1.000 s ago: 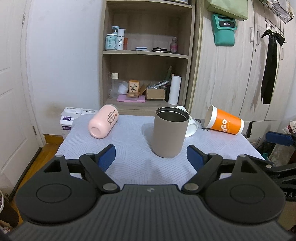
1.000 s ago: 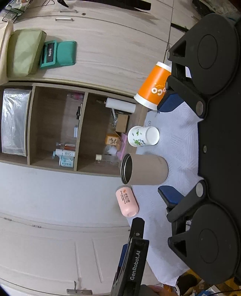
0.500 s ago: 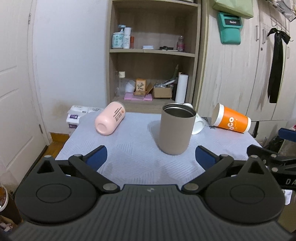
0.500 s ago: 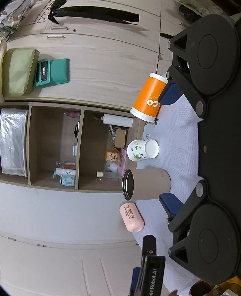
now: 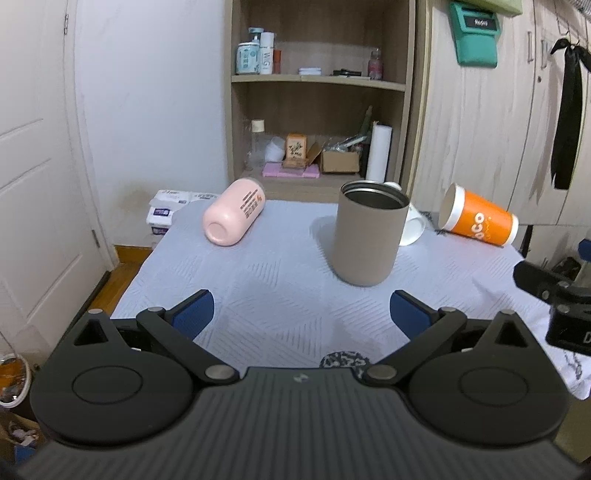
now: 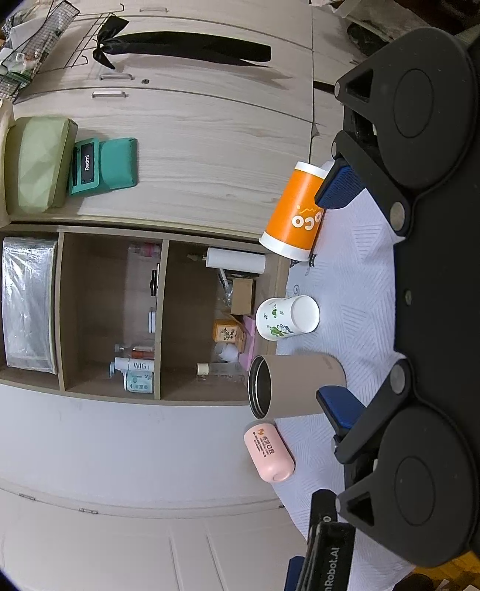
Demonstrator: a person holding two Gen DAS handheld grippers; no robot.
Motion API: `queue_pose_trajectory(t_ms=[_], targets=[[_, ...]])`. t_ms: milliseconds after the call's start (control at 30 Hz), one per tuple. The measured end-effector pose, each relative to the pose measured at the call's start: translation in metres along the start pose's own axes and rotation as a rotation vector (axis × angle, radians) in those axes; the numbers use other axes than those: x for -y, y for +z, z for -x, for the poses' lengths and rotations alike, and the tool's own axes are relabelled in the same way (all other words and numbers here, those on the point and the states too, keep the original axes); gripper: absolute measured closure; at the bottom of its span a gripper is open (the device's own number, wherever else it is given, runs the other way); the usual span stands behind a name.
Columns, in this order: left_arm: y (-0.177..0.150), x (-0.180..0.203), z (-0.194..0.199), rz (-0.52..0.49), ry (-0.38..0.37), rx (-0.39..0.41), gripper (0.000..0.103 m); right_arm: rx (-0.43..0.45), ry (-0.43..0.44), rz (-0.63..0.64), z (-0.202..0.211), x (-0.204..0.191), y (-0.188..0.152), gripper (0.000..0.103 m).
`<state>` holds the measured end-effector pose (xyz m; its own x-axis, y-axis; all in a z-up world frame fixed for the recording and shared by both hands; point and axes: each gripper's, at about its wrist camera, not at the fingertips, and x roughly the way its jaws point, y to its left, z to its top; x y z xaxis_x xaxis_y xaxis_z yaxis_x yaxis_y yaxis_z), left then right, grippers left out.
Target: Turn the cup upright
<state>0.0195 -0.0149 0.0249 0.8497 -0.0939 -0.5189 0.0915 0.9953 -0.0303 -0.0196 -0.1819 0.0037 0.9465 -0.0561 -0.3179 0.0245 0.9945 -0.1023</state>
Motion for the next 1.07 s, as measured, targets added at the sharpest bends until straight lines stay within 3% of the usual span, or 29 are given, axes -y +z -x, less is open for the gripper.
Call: queue_pose_trajectory(t_ms=[1067], targets=[[0.0002,-0.0012,0.0044,-0.033,0.029,0.016,0.0,-0.028,-0.009,-0.009,-0.0055,-0.0025,-0.0039,0.0]])
